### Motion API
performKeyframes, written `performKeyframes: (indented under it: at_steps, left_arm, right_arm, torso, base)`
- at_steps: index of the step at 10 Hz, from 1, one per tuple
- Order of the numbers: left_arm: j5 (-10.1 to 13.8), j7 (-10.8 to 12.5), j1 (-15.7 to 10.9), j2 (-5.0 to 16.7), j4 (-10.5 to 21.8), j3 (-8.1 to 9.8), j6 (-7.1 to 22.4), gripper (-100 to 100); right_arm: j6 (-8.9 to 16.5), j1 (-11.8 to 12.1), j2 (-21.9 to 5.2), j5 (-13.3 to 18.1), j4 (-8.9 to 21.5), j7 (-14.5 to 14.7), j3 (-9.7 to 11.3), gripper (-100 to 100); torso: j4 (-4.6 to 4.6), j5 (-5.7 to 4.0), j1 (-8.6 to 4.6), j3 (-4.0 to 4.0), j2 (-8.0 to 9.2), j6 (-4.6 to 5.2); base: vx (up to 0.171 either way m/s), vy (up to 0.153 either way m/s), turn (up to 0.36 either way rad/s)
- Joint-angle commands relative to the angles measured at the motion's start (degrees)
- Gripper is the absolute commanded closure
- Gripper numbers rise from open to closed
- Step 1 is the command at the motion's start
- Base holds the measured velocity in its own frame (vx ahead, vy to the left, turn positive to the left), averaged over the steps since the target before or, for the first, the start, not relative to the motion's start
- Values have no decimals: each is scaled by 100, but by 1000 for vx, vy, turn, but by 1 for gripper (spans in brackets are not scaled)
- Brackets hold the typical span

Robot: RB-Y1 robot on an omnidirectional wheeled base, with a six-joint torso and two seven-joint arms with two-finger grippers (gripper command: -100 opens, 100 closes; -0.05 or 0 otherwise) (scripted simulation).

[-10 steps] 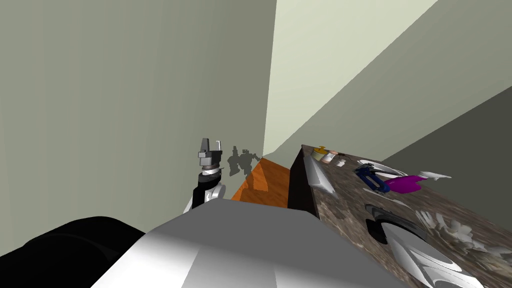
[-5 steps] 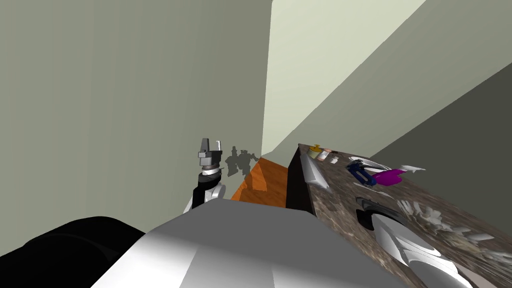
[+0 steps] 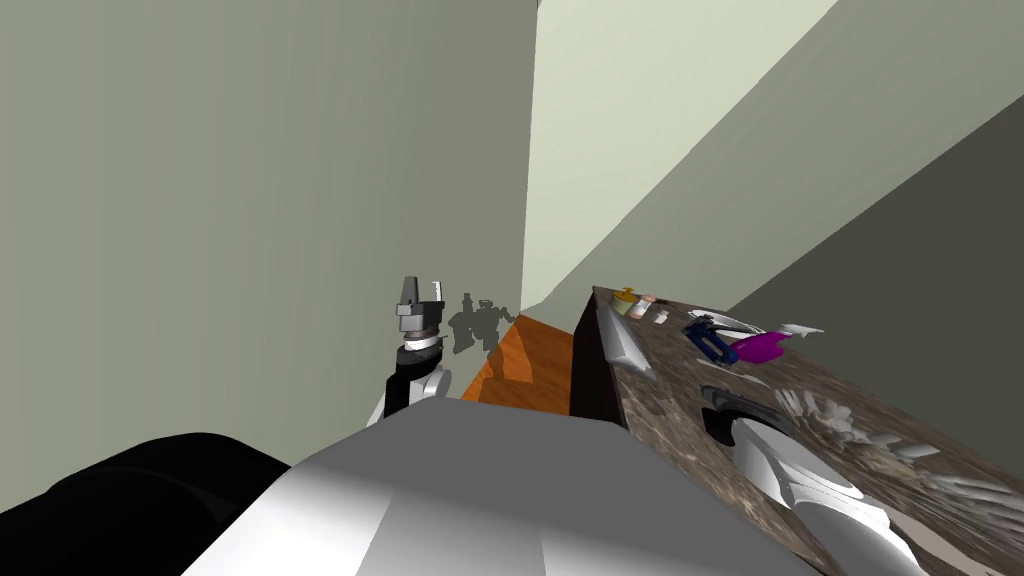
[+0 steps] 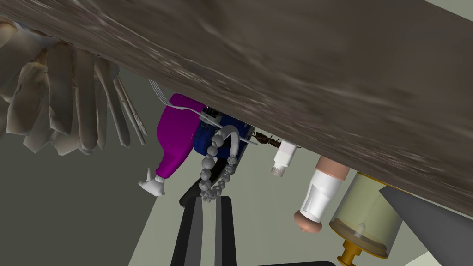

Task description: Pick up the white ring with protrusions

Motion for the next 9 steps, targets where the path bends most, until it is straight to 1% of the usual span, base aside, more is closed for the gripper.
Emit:
performKeyframes:
  at_steps: [1, 3, 4, 5, 7, 8, 9]
  left_arm:
    - [0, 0, 0, 0, 0, 0, 0, 0]
    - [0, 0, -1, 0, 0, 0, 0, 0]
    - [0, 0, -1, 0, 0, 0, 0, 0]
    - [0, 0, 0, 0, 0, 0, 0, 0]
    - [0, 0, -1, 0, 0, -1, 0, 0]
    - [0, 0, -1, 0, 0, 0, 0, 0]
    - [0, 0, -1, 0, 0, 0, 0, 0]
  right_arm:
    - [-39, -92, 55, -194, -74, 286, -74, 100]
    - [-39, -92, 55, -194, -74, 620, -74, 100]
    - [-179, -324, 234, -307, -126, 799, -316, 100]
    - [-179, -324, 234, -307, -126, 931, -316, 100]
    - [-179, -324, 234, -307, -126, 1213, -316, 100]
    - [-179, -323, 236, -293, -123, 1110, -319, 100]
    - [-182, -325, 236, -291, -122, 1139, -320, 0]
  torso:
    - [0, 0, 0, 0, 0, 0]
    - [2, 0, 2, 1, 1, -11]
    - [1, 0, 2, -1, -3, -9]
    - [0, 0, 2, 1, 2, -1]
    - [2, 1, 2, 1, 0, -10]
    - [0, 0, 2, -1, -3, -9]
    - [0, 0, 2, -2, -4, -8]
  base:
    - [-24, -3, -95]
    - [-9, -1, 21]
    - [-16, -8, -148]
    - [-23, -3, -103]
    - [-8, 0, 9]
    - [0, 0, 0]
    - [0, 0, 0]
